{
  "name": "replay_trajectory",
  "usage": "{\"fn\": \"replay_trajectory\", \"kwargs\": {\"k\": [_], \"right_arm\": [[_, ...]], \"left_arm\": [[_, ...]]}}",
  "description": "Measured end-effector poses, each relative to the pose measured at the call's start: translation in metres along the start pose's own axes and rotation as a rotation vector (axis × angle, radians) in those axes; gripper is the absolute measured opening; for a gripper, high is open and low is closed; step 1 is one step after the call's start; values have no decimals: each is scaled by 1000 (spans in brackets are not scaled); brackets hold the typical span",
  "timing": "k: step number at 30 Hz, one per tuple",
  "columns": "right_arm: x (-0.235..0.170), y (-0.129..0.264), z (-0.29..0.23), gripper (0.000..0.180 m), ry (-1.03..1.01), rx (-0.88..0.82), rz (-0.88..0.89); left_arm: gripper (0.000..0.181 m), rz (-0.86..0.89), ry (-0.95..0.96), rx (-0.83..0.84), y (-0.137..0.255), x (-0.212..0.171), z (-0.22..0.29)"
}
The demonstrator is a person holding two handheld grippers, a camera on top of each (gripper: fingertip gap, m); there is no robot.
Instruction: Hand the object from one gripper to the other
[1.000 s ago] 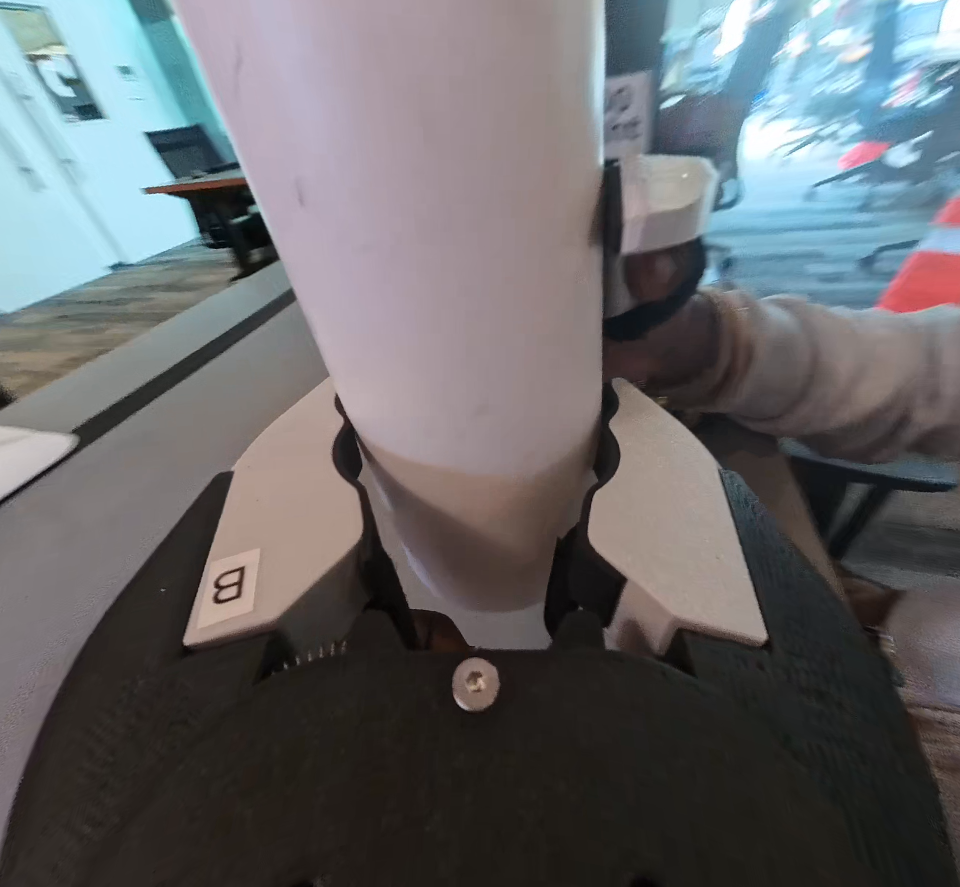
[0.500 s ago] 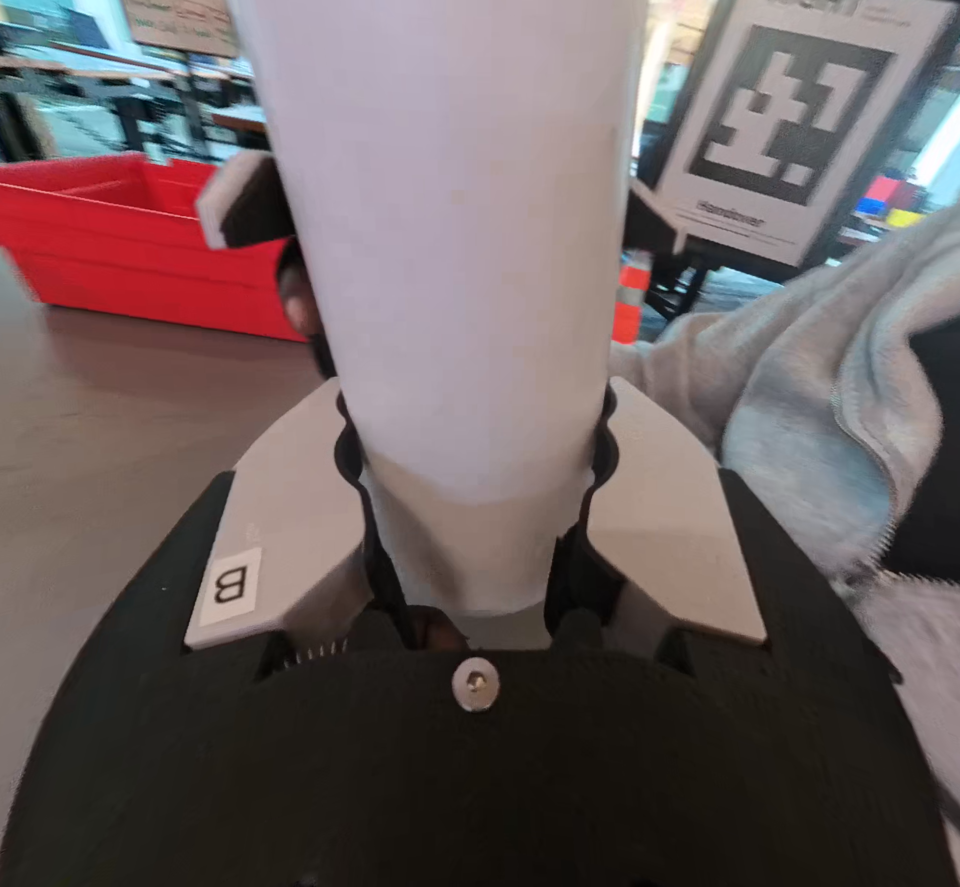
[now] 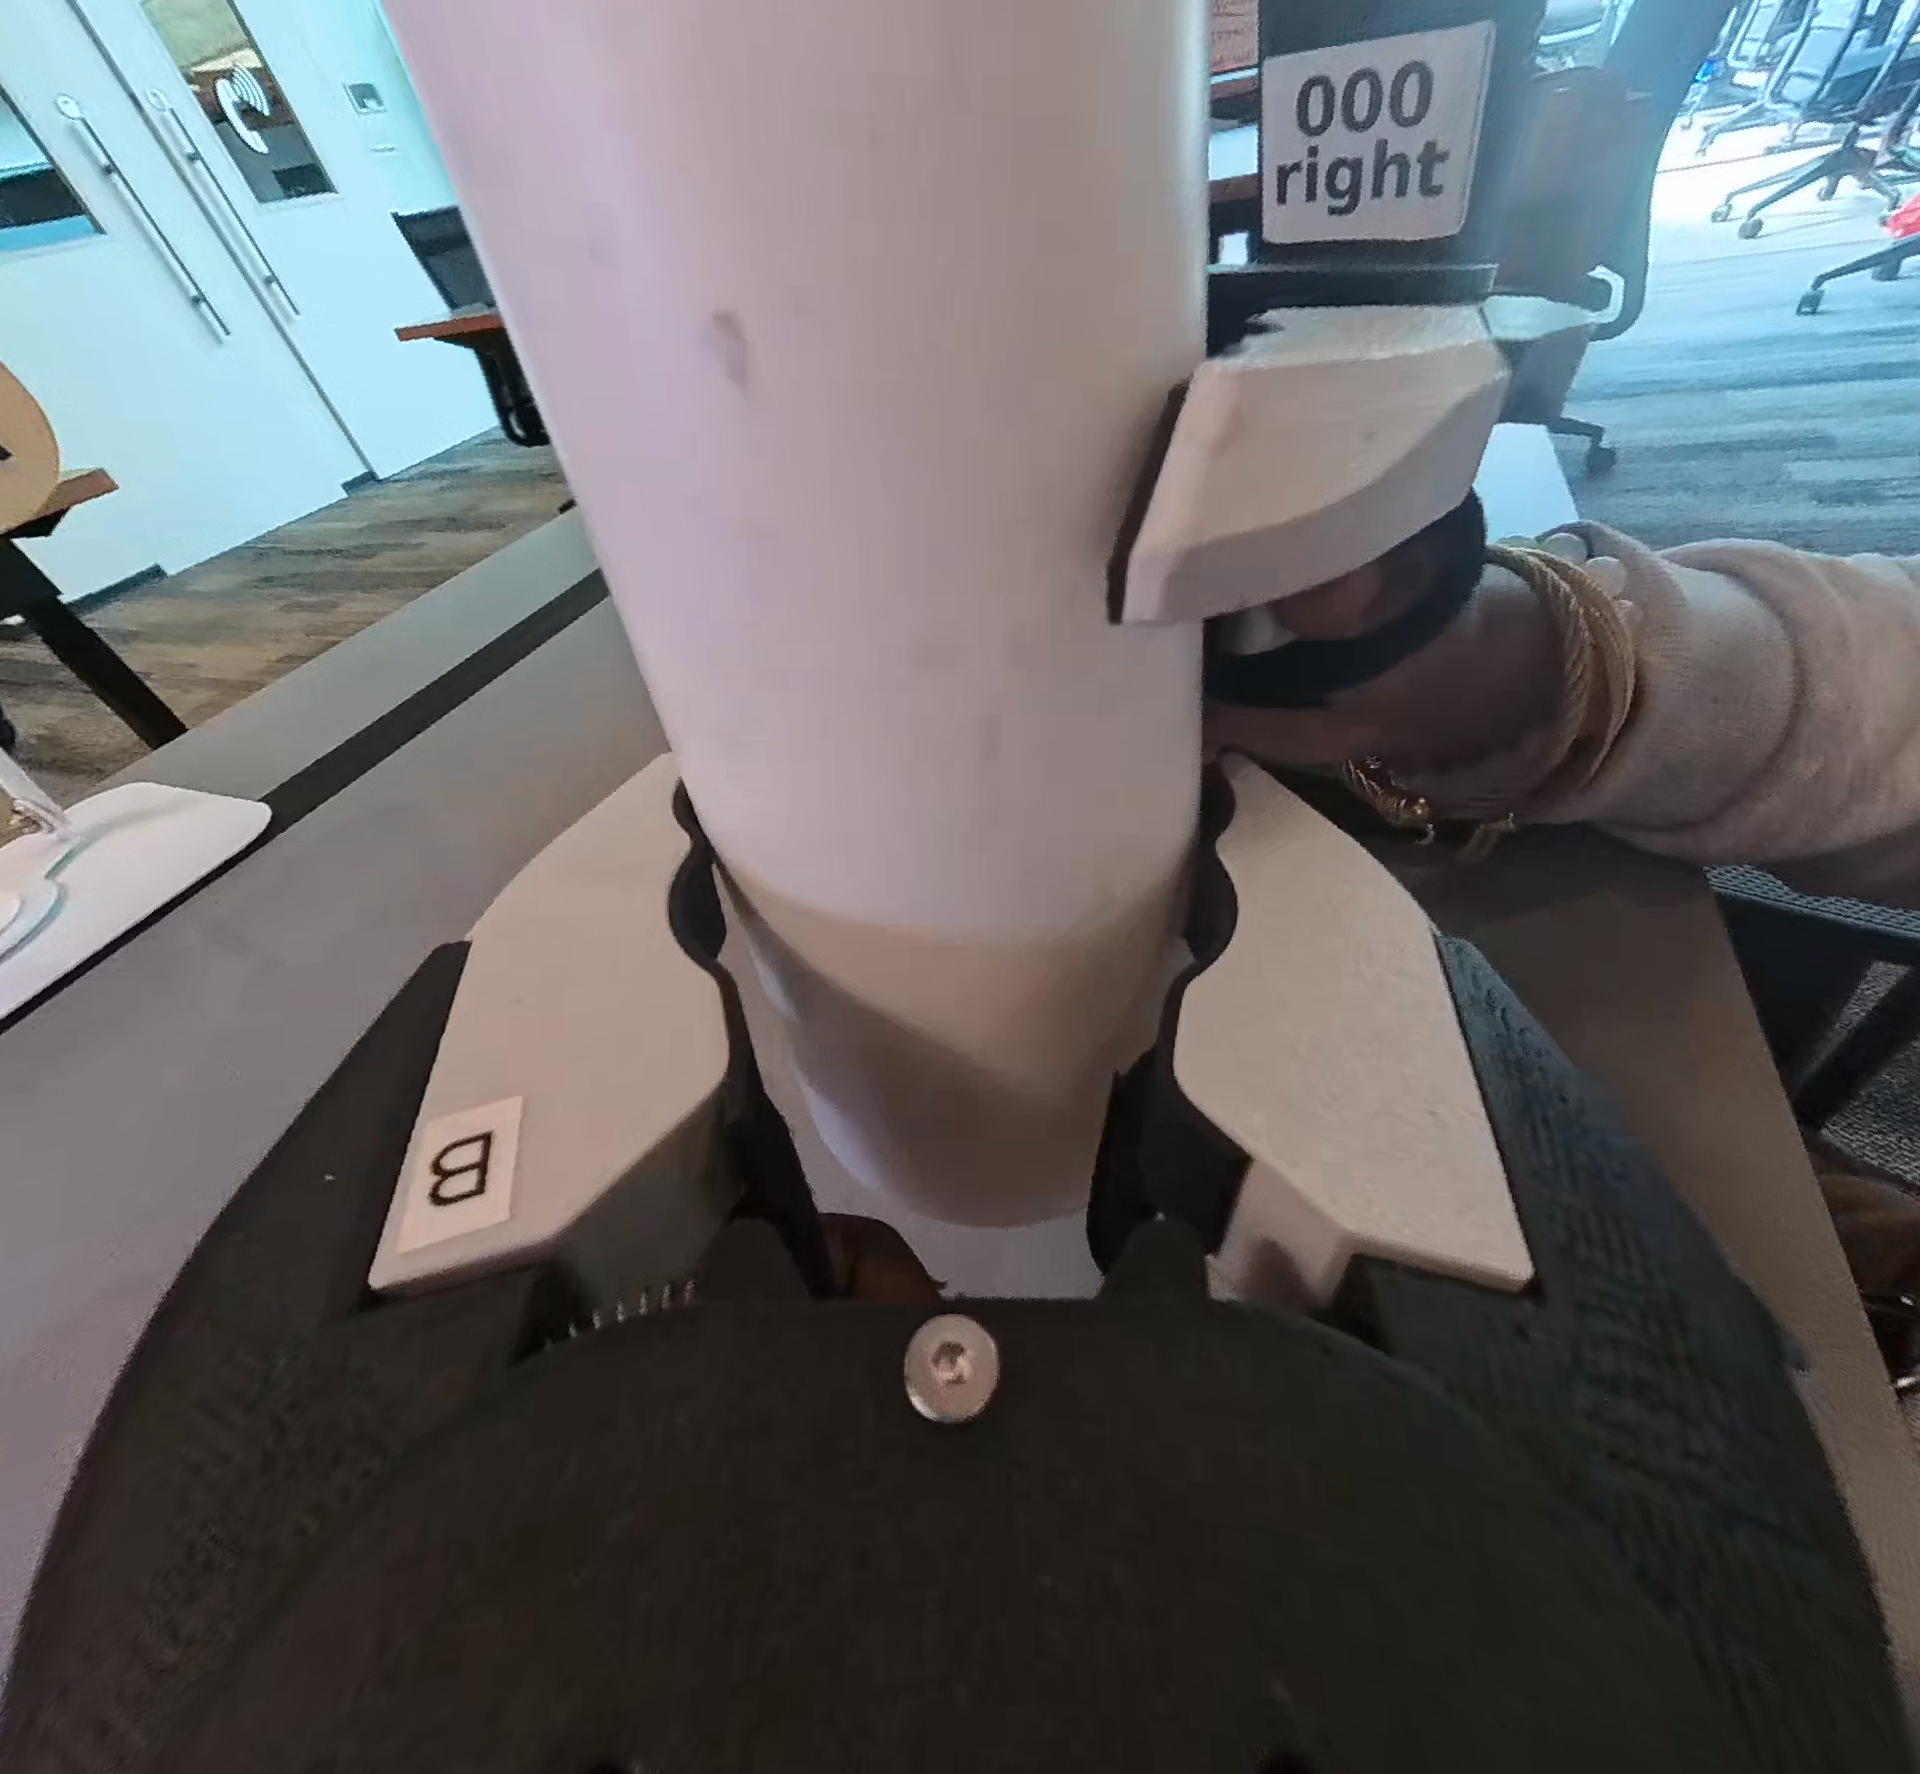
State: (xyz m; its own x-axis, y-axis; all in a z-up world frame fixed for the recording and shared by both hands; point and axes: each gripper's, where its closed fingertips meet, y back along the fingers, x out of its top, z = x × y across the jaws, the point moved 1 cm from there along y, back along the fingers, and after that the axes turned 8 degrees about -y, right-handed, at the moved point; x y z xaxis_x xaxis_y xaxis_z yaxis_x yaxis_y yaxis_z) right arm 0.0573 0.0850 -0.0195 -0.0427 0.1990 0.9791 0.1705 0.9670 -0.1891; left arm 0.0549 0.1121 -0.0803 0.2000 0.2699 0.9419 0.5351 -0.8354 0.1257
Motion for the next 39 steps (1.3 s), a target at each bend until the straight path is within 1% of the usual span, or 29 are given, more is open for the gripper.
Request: {"fn": "replay_trajectory", "kwargs": {"k": [2, 4, 5, 7, 10, 11, 12, 17, 19, 20, 23, 25, 27, 30, 32, 34, 36, 37, 39], "right_arm": [[4, 1, -3, 88, -26, 40, 17], [13, 6, -12, 84, -104, 157, 53], [17, 9, -15, 86, -150, 213, 67], [21, 13, -21, 98, -234, 317, 68], [17, 15, -37, 102, -315, 463, 1], [13, 15, -43, 99, -320, 501, -30], [8, 15, -49, 92, -311, 530, -63], [3, 14, -53, 90, -267, 530, -95], [3, 10, -46, 90, -202, 447, -78], [1, 7, -40, 89, -154, 383, -78], [-3, 1, -26, 89, -38, 221, -75], [-4, -1, -23, 90, -23, 181, -52], [-6, -3, -22, 90, -26, 171, -46], [-5, -3, -22, 88, -40, 184, -41], [2, 1, -30, 85, -100, 272, -6], [6, 6, -39, 91, -181, 380, -11], [4, 9, -47, 98, -243, 466, -55], [1, 9, -51, 96, -257, 498, -78], [-3, 10, -56, 90, -255, 528, -119]], "left_arm": [[88, 23, 3, -35, 3, 3, 2], [88, 79, 44, -108, 6, 11, 9], [88, 114, 66, -156, 8, 16, 14], [88, 172, 103, -266, 12, 25, 25], [87, 200, 185, -450, 18, 30, 44], [88, 194, 202, -488, 18, 30, 48], [88, 187, 213, -517, 19, 29, 52], [87, 184, 209, -506, 18, 29, 51], [88, 183, 210, -423, 14, 27, 40], [92, 179, 187, -366, 13, 26, 34], [97, 113, 67, -199, 7, 17, 20], [97, 67, -7, -123, 3, 11, 15], [96, 43, -11, -101, 1, 6, 14], [94, 64, 18, -140, 4, 9, 15], [93, 116, 60, -232, 9, 18, 24], [93, 176, 123, -363, 15, 27, 37], [93, 196, 193, -518, 21, 31, 53], [93, 191, 221, -556, 22, 31, 57], [94, 182, 240, -579, 23, 30, 57]]}}
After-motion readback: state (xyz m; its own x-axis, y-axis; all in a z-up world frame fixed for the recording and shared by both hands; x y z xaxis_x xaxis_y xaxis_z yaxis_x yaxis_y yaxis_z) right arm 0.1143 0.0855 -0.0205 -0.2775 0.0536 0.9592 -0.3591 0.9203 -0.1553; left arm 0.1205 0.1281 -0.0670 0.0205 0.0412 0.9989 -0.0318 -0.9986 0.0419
